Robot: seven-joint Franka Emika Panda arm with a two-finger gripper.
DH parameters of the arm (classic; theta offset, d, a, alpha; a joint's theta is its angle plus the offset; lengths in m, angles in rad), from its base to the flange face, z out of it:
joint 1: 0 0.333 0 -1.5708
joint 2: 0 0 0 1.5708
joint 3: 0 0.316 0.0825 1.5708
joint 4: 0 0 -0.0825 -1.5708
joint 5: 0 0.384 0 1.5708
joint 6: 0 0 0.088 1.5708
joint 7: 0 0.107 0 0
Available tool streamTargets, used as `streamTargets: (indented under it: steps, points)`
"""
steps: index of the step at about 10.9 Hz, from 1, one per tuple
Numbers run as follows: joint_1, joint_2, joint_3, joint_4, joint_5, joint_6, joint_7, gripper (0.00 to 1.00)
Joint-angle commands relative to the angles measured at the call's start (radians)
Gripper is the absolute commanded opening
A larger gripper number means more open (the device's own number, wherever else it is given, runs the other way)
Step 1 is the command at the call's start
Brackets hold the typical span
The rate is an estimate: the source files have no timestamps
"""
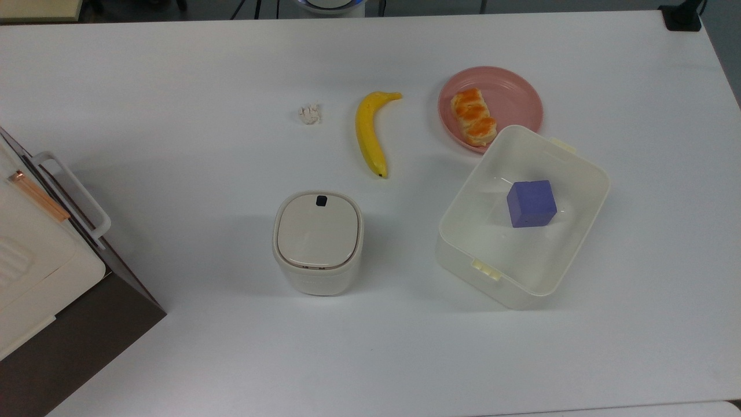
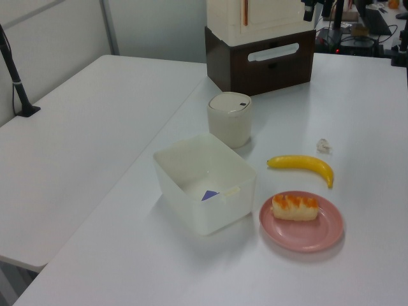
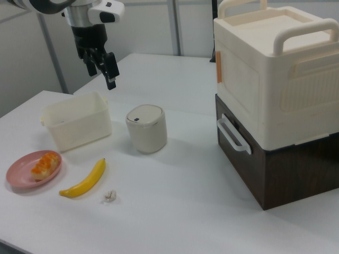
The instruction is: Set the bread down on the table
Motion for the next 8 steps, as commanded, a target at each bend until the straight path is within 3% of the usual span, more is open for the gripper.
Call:
streamTargets:
  steps: [1, 3, 8]
  points:
    - [0.008, -0.007, 0.000, 0.004, -0.041, -0.029, -0.039, 1.00]
    - [0.007, -0.004, -0.002, 0.004, -0.049, -0.031, -0.142, 1.00]
    - [0.007, -0.006, -0.002, 0.004, -0.078, -0.031, -0.228, 1.00]
